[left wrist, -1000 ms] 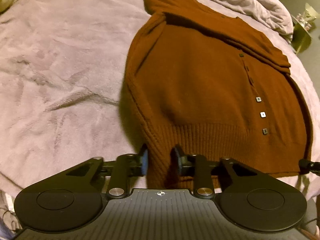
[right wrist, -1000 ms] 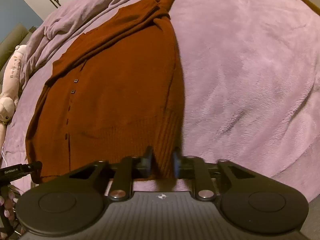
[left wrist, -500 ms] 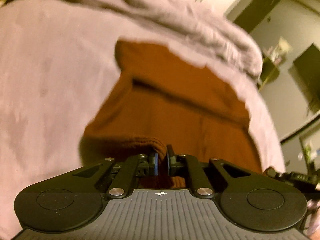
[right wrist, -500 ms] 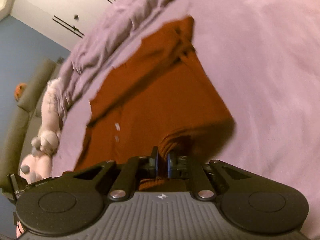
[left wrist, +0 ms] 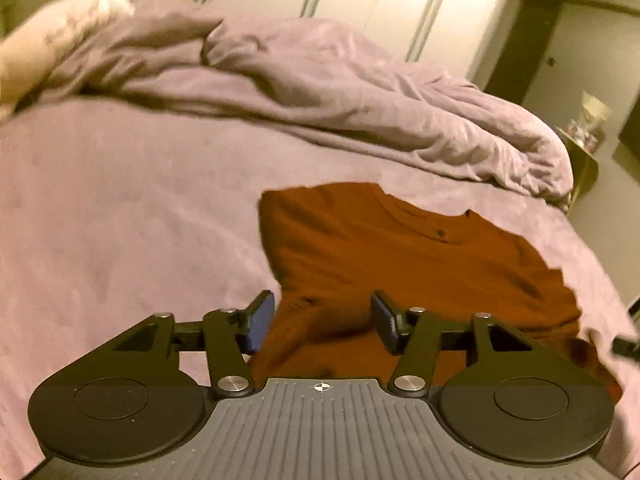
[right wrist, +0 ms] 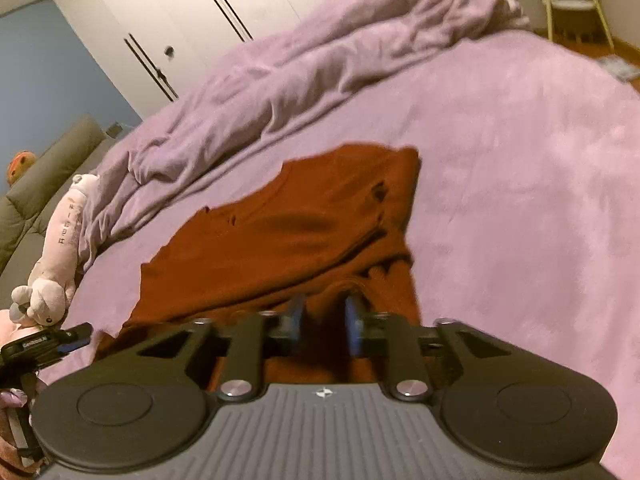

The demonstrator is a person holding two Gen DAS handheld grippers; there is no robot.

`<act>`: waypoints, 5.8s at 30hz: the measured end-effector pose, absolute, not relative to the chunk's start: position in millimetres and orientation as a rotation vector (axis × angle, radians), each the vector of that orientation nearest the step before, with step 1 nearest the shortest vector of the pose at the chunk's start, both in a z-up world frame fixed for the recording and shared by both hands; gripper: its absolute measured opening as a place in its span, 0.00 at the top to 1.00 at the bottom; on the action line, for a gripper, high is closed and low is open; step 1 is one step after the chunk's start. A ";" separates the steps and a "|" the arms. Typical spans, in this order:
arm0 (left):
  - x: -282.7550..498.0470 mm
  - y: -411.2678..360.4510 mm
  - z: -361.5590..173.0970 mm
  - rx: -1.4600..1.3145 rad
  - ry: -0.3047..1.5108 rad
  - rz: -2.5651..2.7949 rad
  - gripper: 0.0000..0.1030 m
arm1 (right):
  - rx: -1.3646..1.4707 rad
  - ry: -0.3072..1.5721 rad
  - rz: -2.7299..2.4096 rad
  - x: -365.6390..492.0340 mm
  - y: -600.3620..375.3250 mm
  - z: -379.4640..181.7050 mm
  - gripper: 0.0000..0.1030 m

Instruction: Fold small clothes

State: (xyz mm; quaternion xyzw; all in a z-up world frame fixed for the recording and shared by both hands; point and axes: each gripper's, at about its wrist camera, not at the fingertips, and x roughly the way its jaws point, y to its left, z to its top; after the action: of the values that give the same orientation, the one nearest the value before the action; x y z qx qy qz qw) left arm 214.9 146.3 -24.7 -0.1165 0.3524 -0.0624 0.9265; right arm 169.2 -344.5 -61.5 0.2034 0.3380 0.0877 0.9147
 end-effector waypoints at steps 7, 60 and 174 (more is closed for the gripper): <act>235.8 145.3 -53.2 -0.213 0.840 -0.214 0.27 | 0.169 0.729 0.193 175.5 -332.3 -76.0 0.55; 318.0 137.8 -71.7 -0.201 0.877 -0.260 0.56 | 0.015 0.776 0.151 281.3 -296.8 -84.1 0.86; 324.7 192.9 -119.6 -0.789 0.934 -0.218 0.54 | -0.012 0.635 0.217 241.2 -198.2 -73.8 0.65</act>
State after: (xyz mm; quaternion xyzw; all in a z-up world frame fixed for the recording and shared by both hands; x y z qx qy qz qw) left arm 324.7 192.9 -119.6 -0.3696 0.4377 -0.1023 0.8132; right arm 241.2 -198.2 -73.8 -0.0059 0.3116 0.1063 0.9442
